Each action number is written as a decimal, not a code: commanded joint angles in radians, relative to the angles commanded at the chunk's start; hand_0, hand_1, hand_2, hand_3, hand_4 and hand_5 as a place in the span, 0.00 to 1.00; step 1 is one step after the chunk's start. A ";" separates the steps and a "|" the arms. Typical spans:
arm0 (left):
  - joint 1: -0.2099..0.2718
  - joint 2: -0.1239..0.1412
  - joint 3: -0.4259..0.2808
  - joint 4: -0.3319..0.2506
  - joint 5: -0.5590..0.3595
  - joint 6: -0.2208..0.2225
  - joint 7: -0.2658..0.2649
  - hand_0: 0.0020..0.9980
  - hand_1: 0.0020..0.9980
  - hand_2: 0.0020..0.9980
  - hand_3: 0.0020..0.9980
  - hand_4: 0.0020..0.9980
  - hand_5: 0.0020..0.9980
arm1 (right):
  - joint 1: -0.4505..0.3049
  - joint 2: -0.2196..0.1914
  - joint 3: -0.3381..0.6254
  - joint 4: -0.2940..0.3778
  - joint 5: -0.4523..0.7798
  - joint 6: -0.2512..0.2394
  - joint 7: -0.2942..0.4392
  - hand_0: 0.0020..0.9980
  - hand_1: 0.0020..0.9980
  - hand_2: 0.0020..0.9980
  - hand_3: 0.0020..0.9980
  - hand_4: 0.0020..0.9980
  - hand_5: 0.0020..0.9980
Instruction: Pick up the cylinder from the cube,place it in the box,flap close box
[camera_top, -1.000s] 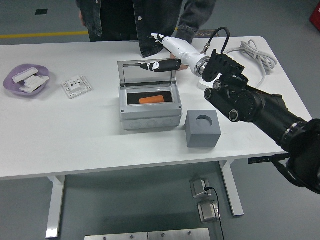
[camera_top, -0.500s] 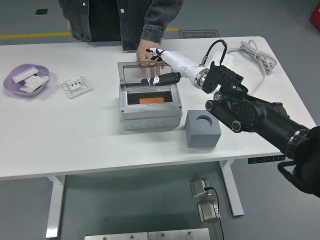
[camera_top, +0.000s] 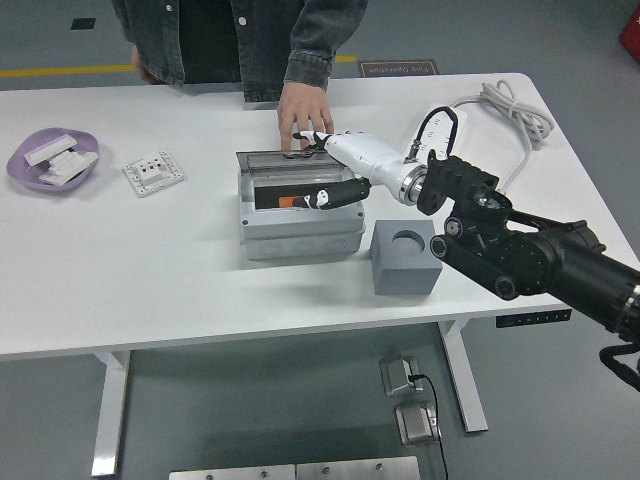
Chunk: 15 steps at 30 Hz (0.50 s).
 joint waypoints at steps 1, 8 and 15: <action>0.002 0.000 -0.002 0.000 0.001 0.000 0.000 0.63 0.65 0.60 0.61 0.65 0.25 | -0.004 -0.009 -0.005 0.025 -0.012 0.002 -0.012 0.87 0.83 0.84 0.99 0.96 0.69; 0.010 0.001 -0.010 0.000 -0.001 0.002 -0.002 0.63 0.65 0.61 0.61 0.65 0.25 | -0.031 -0.051 -0.035 0.208 -0.075 0.021 -0.081 0.87 0.82 0.84 1.00 0.95 0.69; 0.012 0.000 -0.013 0.000 -0.001 0.003 -0.002 0.63 0.65 0.61 0.61 0.65 0.25 | -0.063 -0.062 -0.011 0.314 -0.089 0.032 -0.099 0.86 0.81 0.85 1.00 0.95 0.69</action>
